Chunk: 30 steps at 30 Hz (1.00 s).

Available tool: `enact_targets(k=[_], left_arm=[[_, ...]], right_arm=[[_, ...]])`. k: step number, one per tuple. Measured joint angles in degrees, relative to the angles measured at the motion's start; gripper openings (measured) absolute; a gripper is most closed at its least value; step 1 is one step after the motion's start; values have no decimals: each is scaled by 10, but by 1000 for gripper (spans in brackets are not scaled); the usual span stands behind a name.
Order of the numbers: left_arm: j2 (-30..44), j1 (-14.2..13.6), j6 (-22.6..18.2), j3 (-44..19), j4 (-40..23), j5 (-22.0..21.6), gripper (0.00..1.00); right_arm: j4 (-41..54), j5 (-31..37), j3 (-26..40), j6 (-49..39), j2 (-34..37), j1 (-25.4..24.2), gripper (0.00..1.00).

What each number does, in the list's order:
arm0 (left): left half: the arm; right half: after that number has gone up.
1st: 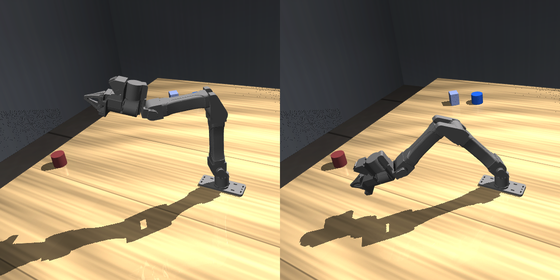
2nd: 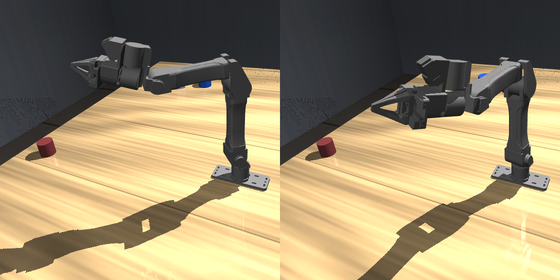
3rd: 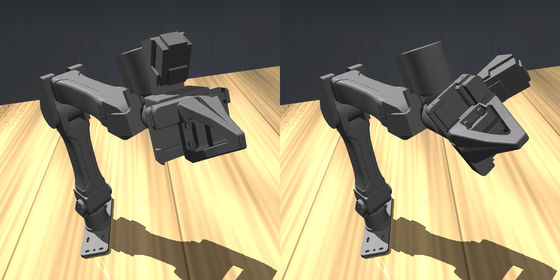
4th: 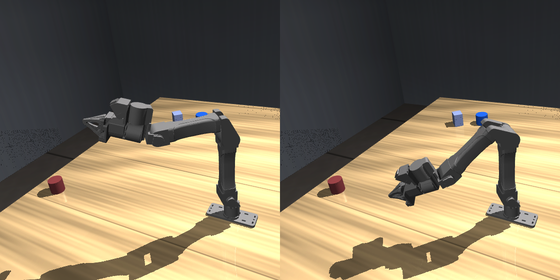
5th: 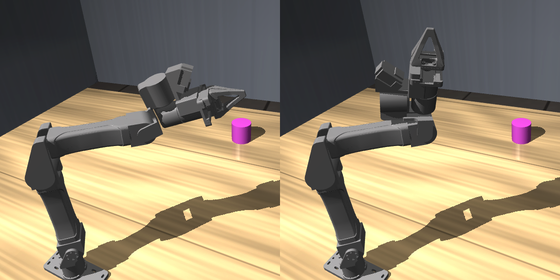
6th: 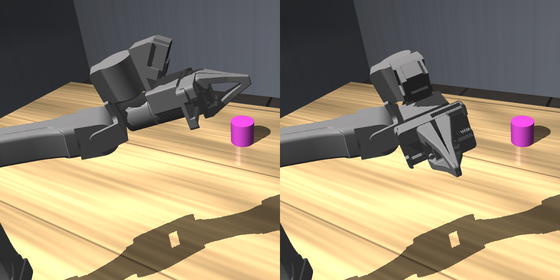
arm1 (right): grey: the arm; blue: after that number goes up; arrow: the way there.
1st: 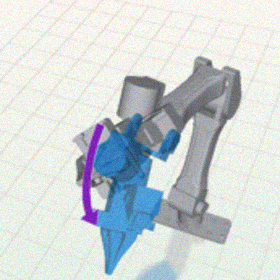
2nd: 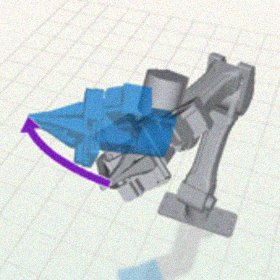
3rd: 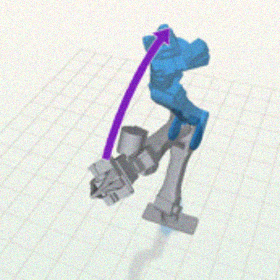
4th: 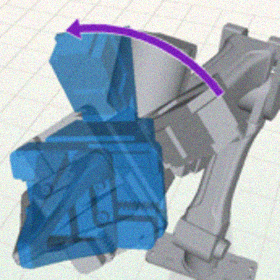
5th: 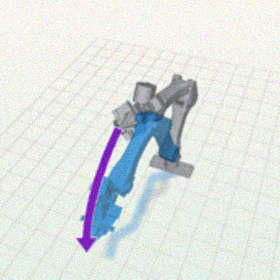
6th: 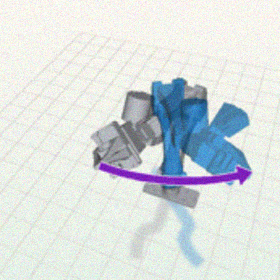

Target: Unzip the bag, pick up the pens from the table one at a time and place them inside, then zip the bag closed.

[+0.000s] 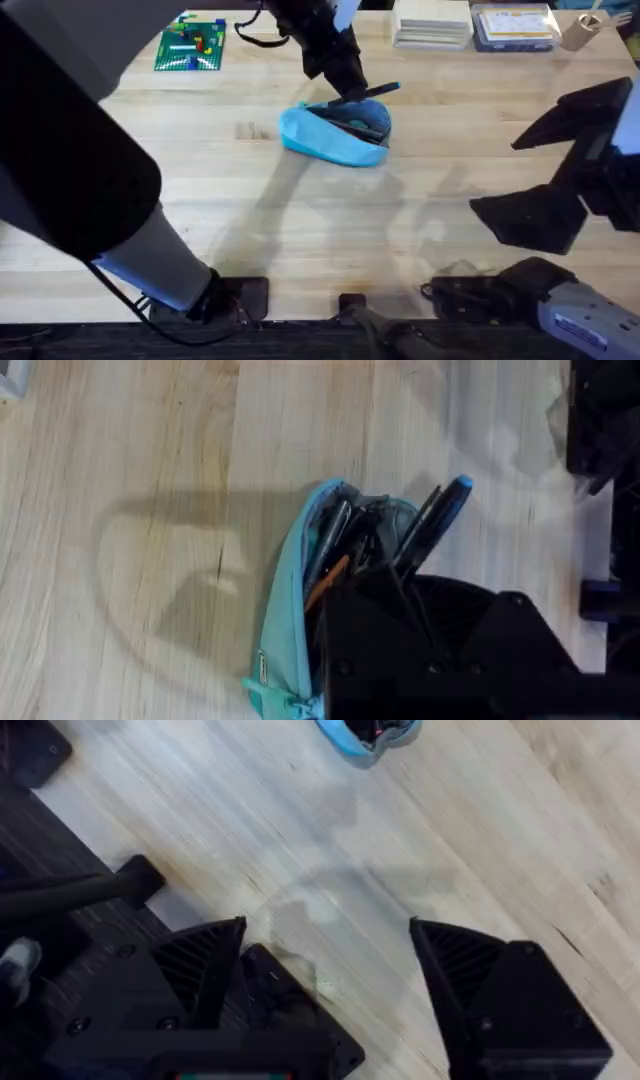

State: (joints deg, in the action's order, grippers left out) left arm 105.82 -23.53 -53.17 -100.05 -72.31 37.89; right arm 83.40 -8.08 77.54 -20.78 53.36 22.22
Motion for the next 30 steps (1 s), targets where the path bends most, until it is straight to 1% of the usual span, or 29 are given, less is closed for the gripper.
enact_targets(k=[7,18,30], left_arm=[[9,0,0,0,-1,-6,43],[80,0,0,3,0,-34,43],[85,0,0,3,-3,-61,44]], right_arm=[[0,0,0,0,0,0,998],[0,0,0,0,0,0,997],[0,0,0,0,0,0,998]])
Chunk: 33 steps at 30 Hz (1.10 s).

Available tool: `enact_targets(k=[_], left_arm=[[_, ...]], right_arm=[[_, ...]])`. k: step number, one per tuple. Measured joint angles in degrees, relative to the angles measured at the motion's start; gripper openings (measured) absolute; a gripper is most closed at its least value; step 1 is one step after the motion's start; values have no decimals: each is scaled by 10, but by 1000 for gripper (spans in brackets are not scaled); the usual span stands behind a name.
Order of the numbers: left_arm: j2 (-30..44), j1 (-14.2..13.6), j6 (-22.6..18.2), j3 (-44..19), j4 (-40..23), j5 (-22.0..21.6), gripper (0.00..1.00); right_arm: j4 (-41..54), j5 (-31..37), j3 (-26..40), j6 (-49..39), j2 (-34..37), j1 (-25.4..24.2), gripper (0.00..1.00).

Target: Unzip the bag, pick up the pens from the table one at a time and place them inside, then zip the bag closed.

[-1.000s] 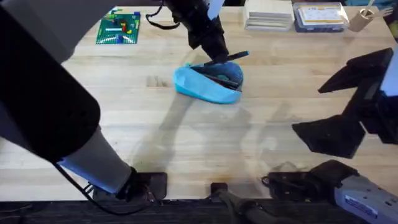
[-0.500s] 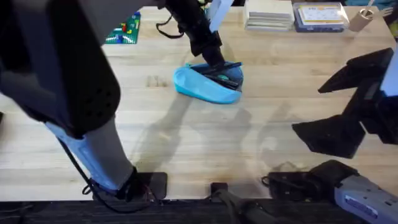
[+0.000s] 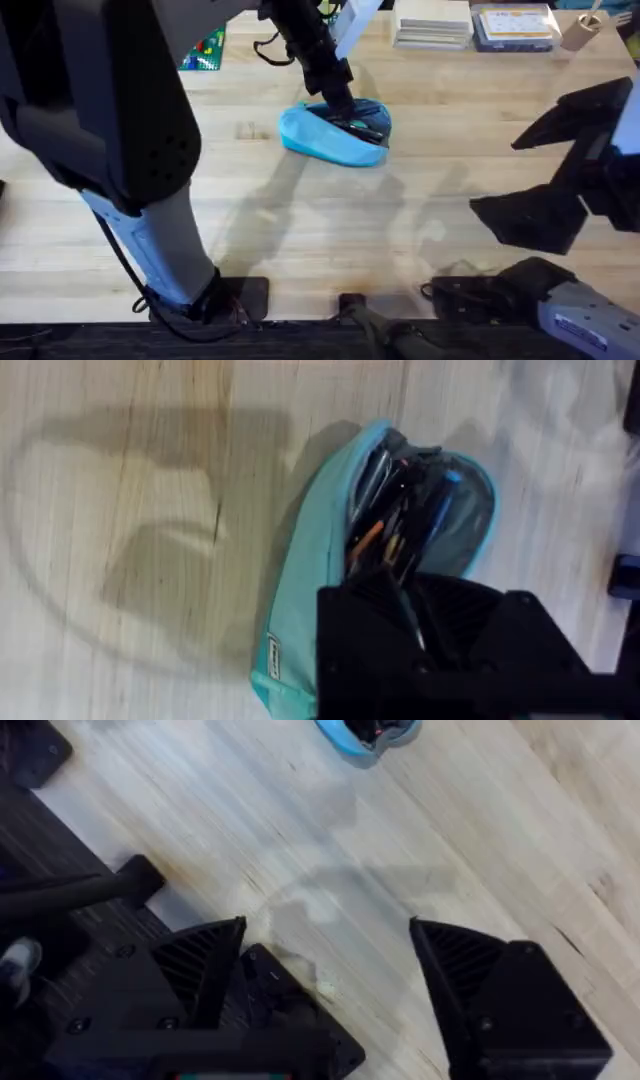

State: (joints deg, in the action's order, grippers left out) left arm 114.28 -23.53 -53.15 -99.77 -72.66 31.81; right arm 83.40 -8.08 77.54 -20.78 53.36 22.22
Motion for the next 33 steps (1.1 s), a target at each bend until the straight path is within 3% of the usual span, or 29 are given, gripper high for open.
enact_targets(k=[5,10,11,23,33], left_arm=[[0,0,-1,0,-2,-1,178],[0,0,1,0,-5,-1,919],[0,0,2,0,-6,-1,972],[0,0,18,-6,-34,-1,994],[-15,0,60,-72,-52,-14,994]], right_arm=[[0,0,0,0,0,0,998],[0,0,0,0,0,0,998],[0,0,0,0,0,0,998],[0,0,0,0,0,0,998],[0,0,0,0,0,0,998]])
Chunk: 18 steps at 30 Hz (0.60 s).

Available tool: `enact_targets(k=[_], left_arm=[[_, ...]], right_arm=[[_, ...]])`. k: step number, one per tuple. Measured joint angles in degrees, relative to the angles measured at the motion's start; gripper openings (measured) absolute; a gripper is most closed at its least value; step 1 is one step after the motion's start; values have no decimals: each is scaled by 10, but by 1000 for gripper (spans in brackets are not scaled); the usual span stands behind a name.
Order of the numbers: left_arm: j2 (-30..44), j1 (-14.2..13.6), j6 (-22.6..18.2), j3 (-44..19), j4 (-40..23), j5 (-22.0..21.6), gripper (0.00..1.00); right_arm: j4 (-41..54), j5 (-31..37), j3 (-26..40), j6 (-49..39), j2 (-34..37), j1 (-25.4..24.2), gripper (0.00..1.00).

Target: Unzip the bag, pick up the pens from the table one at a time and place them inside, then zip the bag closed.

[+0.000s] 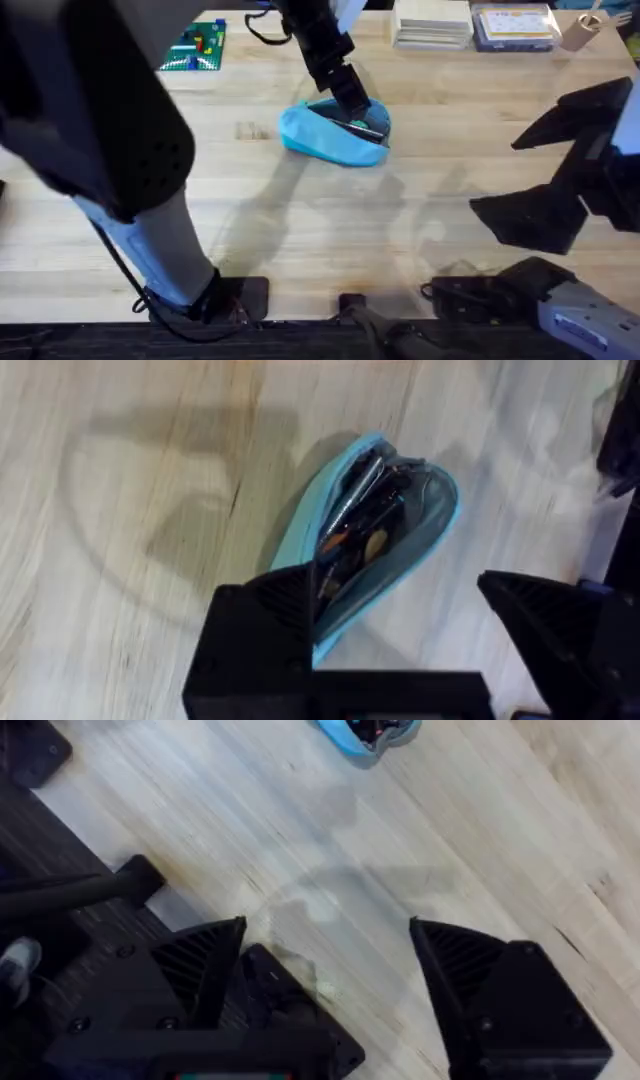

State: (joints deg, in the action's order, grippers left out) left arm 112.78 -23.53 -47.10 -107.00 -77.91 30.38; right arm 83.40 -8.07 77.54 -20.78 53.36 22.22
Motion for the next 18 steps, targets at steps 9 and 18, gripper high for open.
enact_targets(k=[9,18], left_arm=[[-82,0,52,0,-3,-15,997],[-151,0,73,0,-16,-15,998]], right_arm=[[0,0,0,0,0,0,998],[0,4,0,0,0,0,998]])
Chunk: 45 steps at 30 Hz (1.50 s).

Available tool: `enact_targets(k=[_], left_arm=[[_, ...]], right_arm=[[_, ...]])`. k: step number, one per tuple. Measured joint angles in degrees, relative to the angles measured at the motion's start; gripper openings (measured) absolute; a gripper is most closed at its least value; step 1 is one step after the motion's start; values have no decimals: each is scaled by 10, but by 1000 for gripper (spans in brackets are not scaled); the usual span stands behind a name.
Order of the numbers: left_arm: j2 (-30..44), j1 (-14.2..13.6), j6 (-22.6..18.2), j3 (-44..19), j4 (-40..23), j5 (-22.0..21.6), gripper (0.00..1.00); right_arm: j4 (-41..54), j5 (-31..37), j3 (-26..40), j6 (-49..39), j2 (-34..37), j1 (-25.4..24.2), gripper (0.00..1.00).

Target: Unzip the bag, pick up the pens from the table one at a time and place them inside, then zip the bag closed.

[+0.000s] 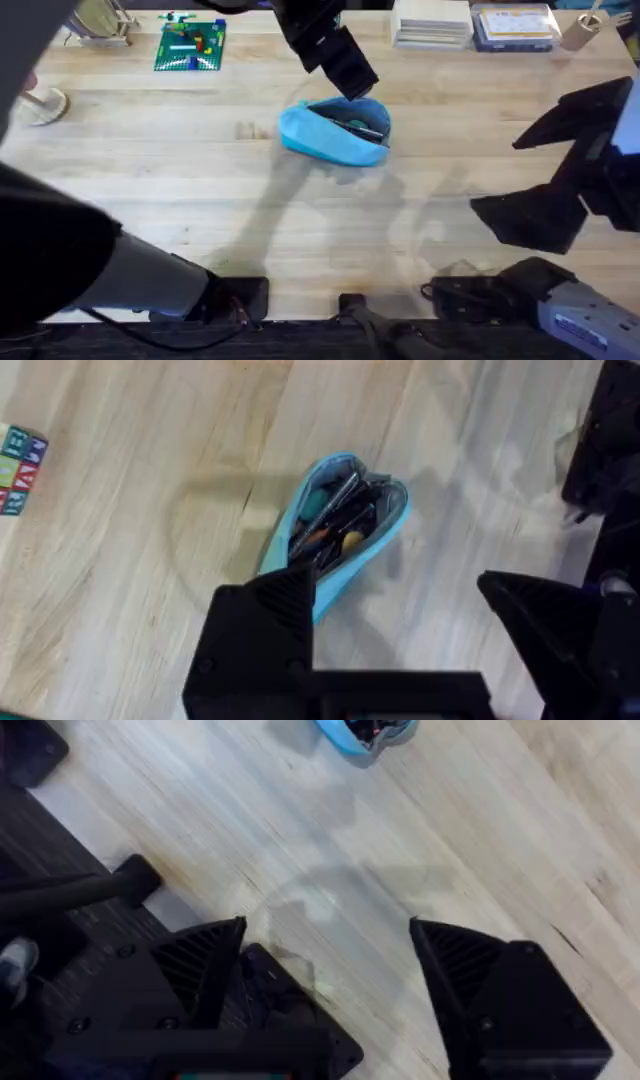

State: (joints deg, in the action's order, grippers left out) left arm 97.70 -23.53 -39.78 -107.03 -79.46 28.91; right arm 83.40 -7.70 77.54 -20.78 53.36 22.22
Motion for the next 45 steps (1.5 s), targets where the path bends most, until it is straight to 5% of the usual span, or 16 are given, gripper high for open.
enact_targets(k=[5,10,15,16,25,45], left_arm=[[-38,6,8,24,11,2,998],[-83,43,13,102,35,19,997],[-128,119,14,175,51,49,997],[-154,188,-22,199,2,62,997],[-156,268,-95,200,-49,69,996],[-156,279,-109,200,-47,60,995]], right_arm=[[0,0,0,0,0,0,997],[0,0,0,0,0,0,998],[0,0,0,0,0,0,998],[0,0,0,0,0,0,998],[0,0,0,0,0,0,998],[-2,2,0,0,0,0,998]])
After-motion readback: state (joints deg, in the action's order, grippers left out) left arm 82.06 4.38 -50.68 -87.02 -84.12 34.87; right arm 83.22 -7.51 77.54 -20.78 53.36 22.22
